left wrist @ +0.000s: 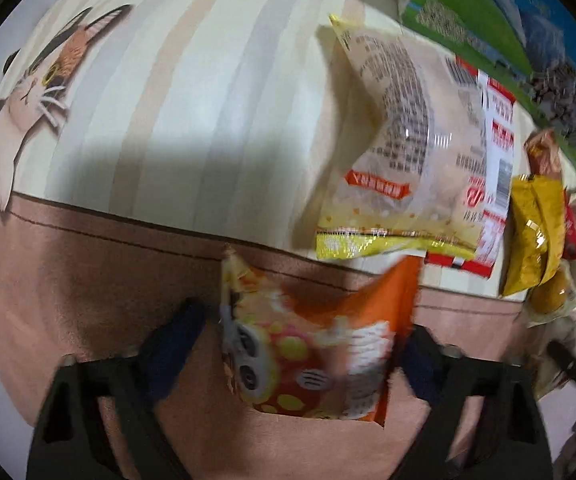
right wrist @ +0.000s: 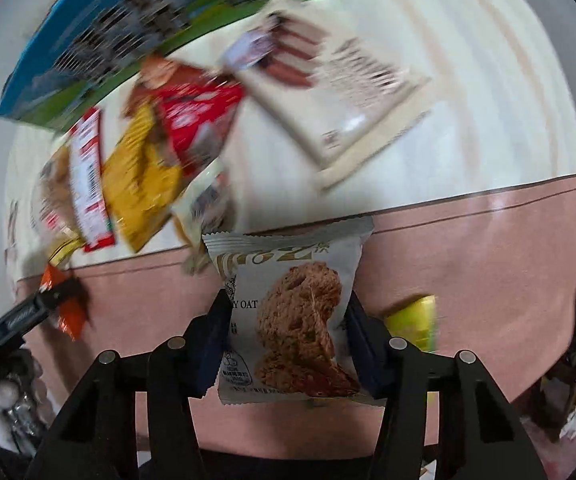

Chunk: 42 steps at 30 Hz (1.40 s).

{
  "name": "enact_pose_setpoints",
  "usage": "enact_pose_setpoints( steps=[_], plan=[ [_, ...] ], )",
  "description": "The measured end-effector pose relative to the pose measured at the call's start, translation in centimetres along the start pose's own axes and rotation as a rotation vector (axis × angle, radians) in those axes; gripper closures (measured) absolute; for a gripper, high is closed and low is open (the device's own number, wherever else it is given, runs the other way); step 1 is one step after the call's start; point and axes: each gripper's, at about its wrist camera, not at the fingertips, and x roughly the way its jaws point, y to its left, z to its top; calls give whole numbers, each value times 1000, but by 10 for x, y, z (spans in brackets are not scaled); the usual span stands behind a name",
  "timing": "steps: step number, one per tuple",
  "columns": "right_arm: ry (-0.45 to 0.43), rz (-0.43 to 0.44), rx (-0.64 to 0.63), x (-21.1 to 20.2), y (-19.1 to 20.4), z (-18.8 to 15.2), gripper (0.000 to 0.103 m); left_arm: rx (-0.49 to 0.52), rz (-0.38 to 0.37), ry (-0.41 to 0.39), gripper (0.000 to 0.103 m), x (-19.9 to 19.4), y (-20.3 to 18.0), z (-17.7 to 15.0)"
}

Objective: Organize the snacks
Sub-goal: 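Grasp the red-yellow chip bag with the left tool while the right tool grasps the oat cookie pack, then carry both bags into the box and open both tools to release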

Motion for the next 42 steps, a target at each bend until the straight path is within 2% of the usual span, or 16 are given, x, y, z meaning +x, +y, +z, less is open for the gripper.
enact_pose_setpoints(
  steps=[3,10,15,19,25,28,31,36,42],
  plan=[
    [25,28,-22,9,13,-4,47,-13,-9,0,42,-4,8,5],
    [52,79,-37,20,35,-19,47,-39,-37,16,43,-17,3,-15],
    [23,146,-44,-6,52,-14,48,-10,-94,-9,43,-47,-12,-31],
    [-23,218,-53,-40,60,0,48,36,-162,-72,43,-91,-36,-26],
    [-149,305,-90,-123,72,52,48,139,-258,-189,43,-161,-105,40],
    [-214,306,-121,-154,84,87,48,194,-256,-236,43,-185,-135,74],
    [-273,266,-153,-175,95,124,48,239,-216,-268,43,-199,-160,113],
    [-298,207,-195,-172,117,185,48,269,-143,-245,43,-192,-176,180],
    [-232,161,-195,-126,131,241,48,260,-75,-123,43,-139,-186,242]
  ],
)
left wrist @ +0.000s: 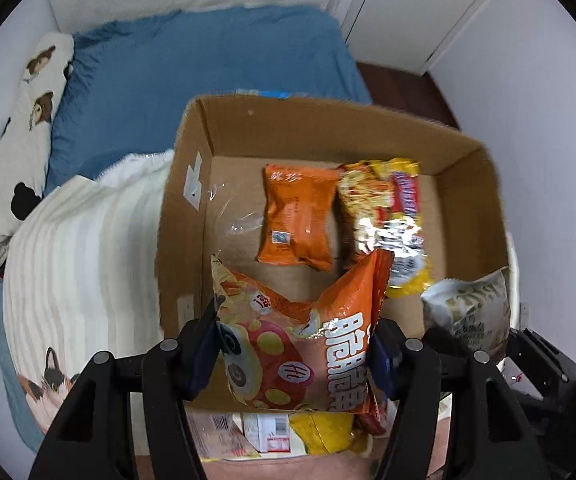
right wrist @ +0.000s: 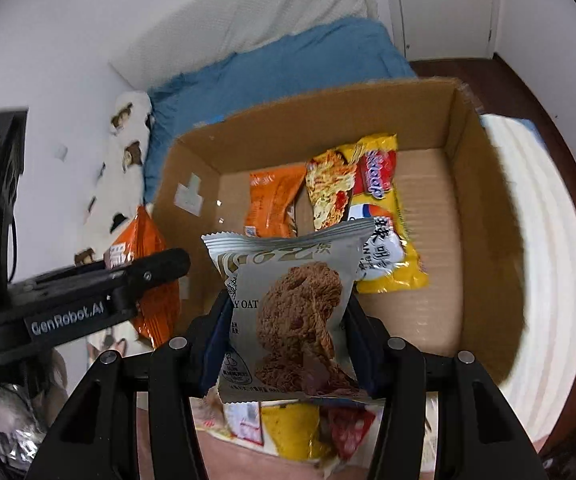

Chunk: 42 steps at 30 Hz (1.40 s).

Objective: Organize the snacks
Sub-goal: 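Carry both bags into the box and open both tools to release, then grasp the clear bread bag with the left tool while the right tool grasps the yellow bag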

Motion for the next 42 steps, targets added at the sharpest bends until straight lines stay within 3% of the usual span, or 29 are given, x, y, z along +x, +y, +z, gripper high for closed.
enact_pose_setpoints(
  steps=[6,13,16,20,23,29,33,42],
  plan=[
    [92,-15,9,53,-9,1,48,0,28,117,43,53,6,13],
    [157,5,18,87,-17,2,46,-13,19,196,41,84,11,7],
    [202,-25,8,98,-18,1,12,-10,21,204,38,92,14,7],
    [226,-77,-7,106,-19,3,11,-20,-16,201,22,93,13,6],
    [226,-96,-8,109,-19,5,7,-14,-7,187,12,91,7,6],
    [200,-125,10,91,-26,5,7,7,27,138,12,71,-4,8],
    [160,-136,28,68,-32,2,7,17,62,61,12,46,-7,2],
    [18,-118,59,-1,-26,-15,7,-9,55,-144,12,-28,-2,-29]
  ],
)
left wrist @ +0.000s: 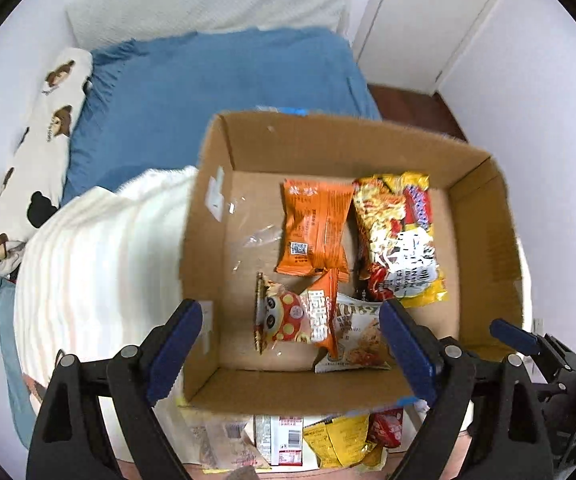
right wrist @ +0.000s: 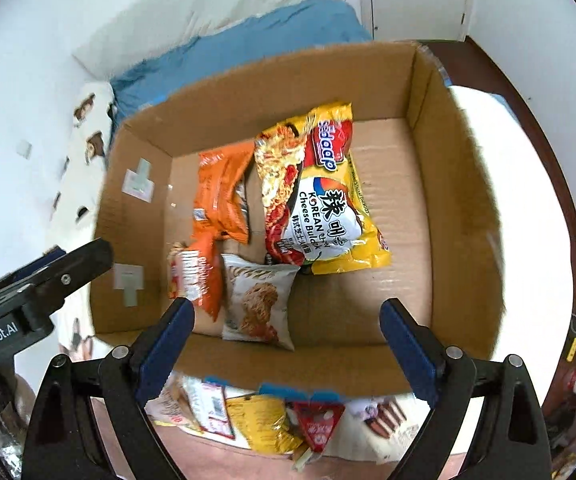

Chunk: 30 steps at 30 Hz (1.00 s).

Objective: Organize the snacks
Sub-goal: 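Grasp the clear bread bag with the left tool while the right tool grasps the yellow bag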

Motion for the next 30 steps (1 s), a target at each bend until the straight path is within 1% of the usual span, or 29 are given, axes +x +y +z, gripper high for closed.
enact_pose_setpoints(
  steps=[3,5,7,9,12,13,17,19,21,23,24,25,26,27,28,29,30],
  plan=[
    [-35,26,7,-23,6,-20,7,-17,4,-47,12,-23,13,-17],
    [-43,38,5,-28,12,-35,7,-20,24,-64,12,-34,20,-35],
    [-40,56,2,-30,16,-54,7,-27,54,-68,12,-36,29,-57],
    [-28,66,-5,-26,19,-74,7,-34,77,-54,12,-32,36,-77],
    [20,77,-15,-7,24,-100,7,-66,93,17,12,-11,52,-113],
    [35,81,-17,1,25,-108,7,-74,95,36,12,-3,54,-120],
    [111,91,-24,40,30,-134,7,-99,121,149,12,43,68,-150],
    [125,80,-37,53,32,-142,11,-108,125,210,12,69,72,-161],
    [146,51,-60,69,36,-148,21,-107,112,242,12,85,72,-165],
    [174,30,-71,83,38,-153,22,-98,107,258,12,99,70,-168],
    [189,21,-78,92,38,-156,22,-92,101,259,15,103,68,-168],
    [201,13,-84,98,39,-158,22,-83,105,258,21,107,67,-169],
    [215,2,-90,105,40,-160,22,-79,109,259,34,109,66,-170],
    [225,-6,-96,113,40,-162,22,-78,101,259,41,111,65,-171],
    [236,-15,-103,119,41,-165,23,-85,89,255,46,112,65,-173],
    [246,-26,-105,126,41,-168,27,-88,95,252,49,111,65,-174],
    [248,-37,-109,130,41,-169,34,-86,101,248,49,110,65,-176]
  ],
)
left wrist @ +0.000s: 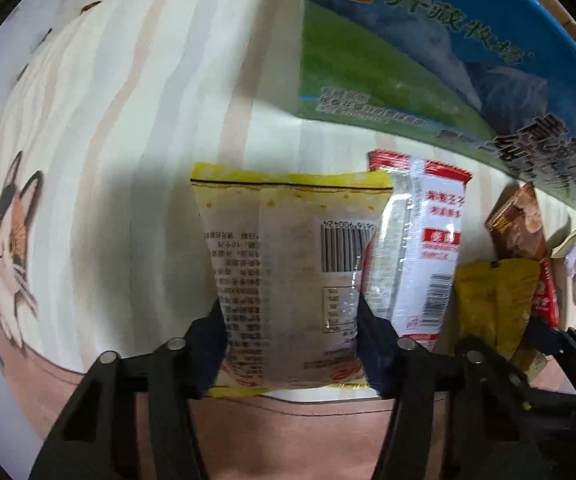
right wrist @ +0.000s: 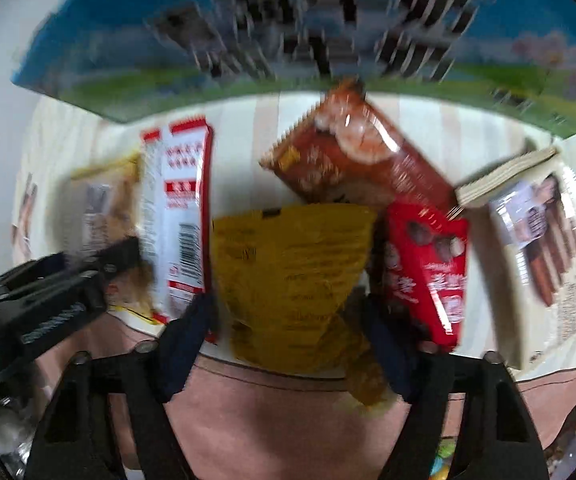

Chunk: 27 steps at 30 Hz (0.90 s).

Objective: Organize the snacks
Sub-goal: 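Grasp the clear bread bag with the left tool while the right tool grasps the yellow bag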

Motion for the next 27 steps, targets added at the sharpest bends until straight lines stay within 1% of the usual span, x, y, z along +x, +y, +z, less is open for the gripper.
enact_pose_setpoints(
  steps=[3,5,10,13,16,19,21,25,26,27],
  plan=[
    [-5,-1,38,5,-4,-6,38,-2,16,-11,50,-2,2,-15],
    [4,20,67,4,-8,-12,39,0,25,-7,50,-2,4,-32],
    [72,89,82,3,-16,-48,40,-6,25,28,50,0,7,-84],
    [107,96,89,6,-22,-71,40,-4,25,42,49,2,7,-110],
    [120,87,90,13,-27,-86,40,-2,29,51,49,8,7,-127],
    [137,92,101,19,-30,-90,40,-2,37,60,49,17,5,-133],
    [131,93,110,21,-32,-91,40,2,45,55,49,18,4,-133],
    [122,78,110,27,-28,-90,38,6,50,59,49,20,-7,-138],
    [122,73,108,29,-24,-90,38,6,50,61,49,18,-16,-138],
    [121,67,110,31,-19,-91,37,5,48,62,49,20,-12,-134]
  ],
)
